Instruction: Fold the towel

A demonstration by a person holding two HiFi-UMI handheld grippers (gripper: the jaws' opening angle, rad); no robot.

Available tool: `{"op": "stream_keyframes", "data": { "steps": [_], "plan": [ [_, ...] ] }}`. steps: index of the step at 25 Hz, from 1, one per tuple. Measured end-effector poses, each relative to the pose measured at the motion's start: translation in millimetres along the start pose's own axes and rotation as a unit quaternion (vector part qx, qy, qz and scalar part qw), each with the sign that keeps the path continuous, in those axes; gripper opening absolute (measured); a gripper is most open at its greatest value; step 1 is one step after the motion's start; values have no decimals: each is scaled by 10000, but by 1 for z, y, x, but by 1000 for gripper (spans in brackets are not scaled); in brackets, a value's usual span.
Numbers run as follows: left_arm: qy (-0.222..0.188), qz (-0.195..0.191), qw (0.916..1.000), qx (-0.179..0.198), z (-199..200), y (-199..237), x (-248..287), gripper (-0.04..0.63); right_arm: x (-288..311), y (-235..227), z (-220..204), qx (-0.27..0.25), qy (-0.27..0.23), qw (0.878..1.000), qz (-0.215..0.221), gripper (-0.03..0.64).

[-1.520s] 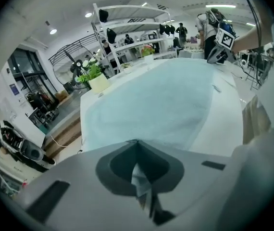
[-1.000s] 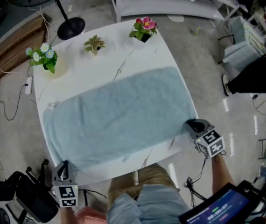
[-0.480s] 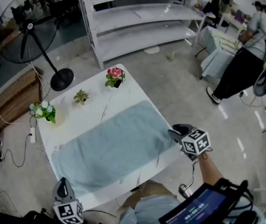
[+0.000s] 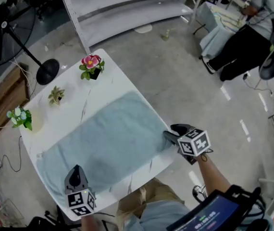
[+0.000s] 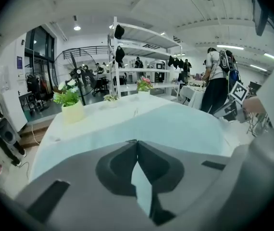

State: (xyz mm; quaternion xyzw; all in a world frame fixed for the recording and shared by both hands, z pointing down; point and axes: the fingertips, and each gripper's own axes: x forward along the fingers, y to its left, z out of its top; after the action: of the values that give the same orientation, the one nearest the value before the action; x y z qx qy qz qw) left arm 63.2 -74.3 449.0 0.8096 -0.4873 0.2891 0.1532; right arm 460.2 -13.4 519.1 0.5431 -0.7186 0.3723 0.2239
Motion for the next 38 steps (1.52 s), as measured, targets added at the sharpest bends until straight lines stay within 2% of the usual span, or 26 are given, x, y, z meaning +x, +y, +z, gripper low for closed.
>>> {"op": "stream_keyframes", "data": {
  "steps": [5,8,10,11,15,18,23,30,38],
  "plan": [
    [122,-128,9998,-21,-2,-13,17,6,11,0,-2,264,239,9993,-88,179],
    [32,-126,9999,-68,1,-9,16,6,10,-2,0,-44,448,9983,-374,163],
    [-96,-150,9997,-147,5,-6,14,6,5,-7,2,-259,456,9970,-575,48],
    [-165,-176,9995,-191,7,-5,12,6,5,-8,3,-251,453,9970,-570,28],
    [-297,-343,9986,-254,9,-3,6,6,-1,-1,14,466,216,9984,-228,28],
    [-368,-430,9976,-398,11,-1,-5,7,-16,12,38,724,-99,9973,-111,28],
    [-437,-457,9961,-610,12,16,-28,6,-32,55,78,520,-454,9976,-53,28],
    [-520,-323,9929,-1020,1,65,-73,7,-31,146,129,-233,-700,9972,95,28],
    [-629,25,9877,-1430,-31,129,-121,6,-5,261,155,-1015,-810,9909,342,28]
  ]
}}
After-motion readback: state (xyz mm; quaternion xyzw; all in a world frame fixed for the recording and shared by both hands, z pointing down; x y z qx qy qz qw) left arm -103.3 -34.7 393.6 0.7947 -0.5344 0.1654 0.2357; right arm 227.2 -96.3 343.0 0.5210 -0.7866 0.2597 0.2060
